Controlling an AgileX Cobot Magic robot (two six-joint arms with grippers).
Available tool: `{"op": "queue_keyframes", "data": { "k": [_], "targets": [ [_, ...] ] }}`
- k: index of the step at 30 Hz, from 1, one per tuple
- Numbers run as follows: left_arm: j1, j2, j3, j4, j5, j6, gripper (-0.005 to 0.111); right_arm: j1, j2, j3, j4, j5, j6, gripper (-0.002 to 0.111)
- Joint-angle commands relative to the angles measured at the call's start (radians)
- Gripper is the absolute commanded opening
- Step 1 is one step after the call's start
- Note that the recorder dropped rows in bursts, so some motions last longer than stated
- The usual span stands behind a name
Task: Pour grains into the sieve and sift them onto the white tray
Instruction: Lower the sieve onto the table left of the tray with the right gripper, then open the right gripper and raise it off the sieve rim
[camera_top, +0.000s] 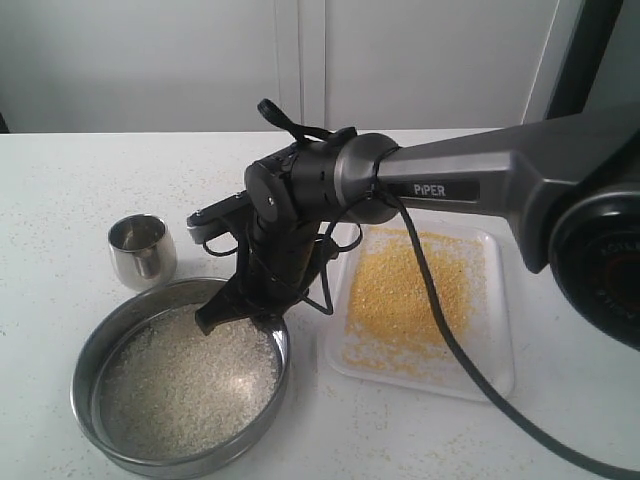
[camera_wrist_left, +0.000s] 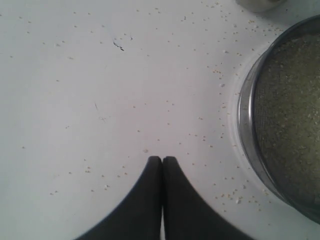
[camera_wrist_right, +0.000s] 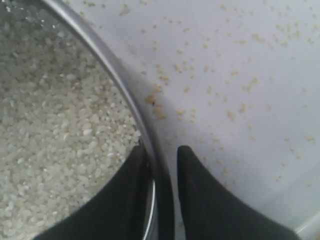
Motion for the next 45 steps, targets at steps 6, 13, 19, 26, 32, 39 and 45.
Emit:
{"op": "queue_keyframes", "data": {
  "k": [6,13,19,26,32,39,45],
  "targets": [
    [0.002,-0.006,0.005,-0.008,0.011,-0.005,0.000,0.000,-0.001,-0.005,-0.010,-0.005,0.040,0.025],
    [0.002,-0.006,0.005,-0.008,0.011,-0.005,0.000,0.000,-0.037,-0.005,-0.010,-0.002,0.085,0.030],
    [0.002,-0.006,0.005,-0.008,0.011,-0.005,0.000,0.000,-0.082,-0.005,-0.016,0.004,0.086,0.034],
    [0.002,-0.006,0.005,-0.008,0.011,-0.005,0.000,0.000,-0.150,-0.005,-0.016,0.031,0.136,0.034],
    [0.002,-0.006,0.005,-0.008,0.011,-0.005,0.000,0.000,-0.193,-0.005,-0.016,0.079,0.136,0.032],
    [0.002,-0.006,0.005,-0.008,0.011,-0.005,0.000,0.000,-0.217,-0.005,-0.016,0.123,0.169,0.016],
    [0.002,-0.006,0.005,-0.008,0.011,-0.005,0.000,0.000,-0.221,-0.005,-0.016,0.193,0.169,0.000]
  ]
}}
